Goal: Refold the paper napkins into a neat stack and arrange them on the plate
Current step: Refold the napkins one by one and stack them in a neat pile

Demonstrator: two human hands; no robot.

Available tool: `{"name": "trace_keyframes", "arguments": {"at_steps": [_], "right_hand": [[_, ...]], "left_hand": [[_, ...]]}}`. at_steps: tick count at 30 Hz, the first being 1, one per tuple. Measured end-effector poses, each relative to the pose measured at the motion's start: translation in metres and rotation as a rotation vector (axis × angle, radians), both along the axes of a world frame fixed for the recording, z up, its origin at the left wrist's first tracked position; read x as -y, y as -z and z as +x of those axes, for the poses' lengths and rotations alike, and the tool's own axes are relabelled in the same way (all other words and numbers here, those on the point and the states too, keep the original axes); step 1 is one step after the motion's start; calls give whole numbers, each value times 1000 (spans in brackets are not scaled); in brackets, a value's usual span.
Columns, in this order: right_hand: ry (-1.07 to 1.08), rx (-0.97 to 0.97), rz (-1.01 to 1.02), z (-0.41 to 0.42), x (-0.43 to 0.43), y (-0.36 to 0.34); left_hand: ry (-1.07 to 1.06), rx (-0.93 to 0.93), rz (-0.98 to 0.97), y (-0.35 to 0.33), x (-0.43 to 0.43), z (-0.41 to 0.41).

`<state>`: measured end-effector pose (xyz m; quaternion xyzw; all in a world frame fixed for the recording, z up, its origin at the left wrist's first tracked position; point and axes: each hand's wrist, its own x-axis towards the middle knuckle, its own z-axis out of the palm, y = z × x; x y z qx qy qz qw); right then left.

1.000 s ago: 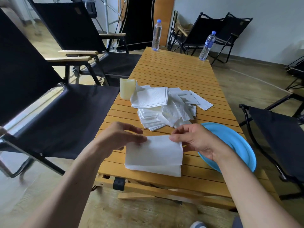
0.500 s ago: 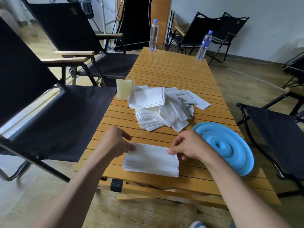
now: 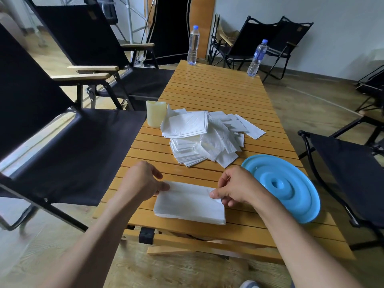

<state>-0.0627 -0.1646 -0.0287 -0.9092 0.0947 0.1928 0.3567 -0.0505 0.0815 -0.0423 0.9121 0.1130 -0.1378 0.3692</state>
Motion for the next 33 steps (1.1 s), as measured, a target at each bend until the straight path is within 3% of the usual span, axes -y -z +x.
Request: {"name": "trace_keyframes", "arguments": {"at_steps": [14, 18, 22, 25, 27, 30, 33], "right_hand": [[14, 2, -8, 1, 1, -4], [-13, 88, -182, -1, 3, -2], [-55, 281, -213, 5, 4, -3], [-136, 250, -194, 5, 1, 1], [-156, 219, -180, 6, 2, 4], [-7, 399, -160, 24, 11, 2], [171, 650, -357, 52, 24, 1]], "left_hand": [[30, 58, 69, 6, 2, 3], [31, 103, 96, 3, 2, 0], [254, 236, 93, -4, 4, -2], [487, 174, 110, -9, 9, -8], [531, 131, 115, -7, 10, -10], [529, 121, 122, -7, 11, -10], [533, 123, 137, -7, 12, -11]]}}
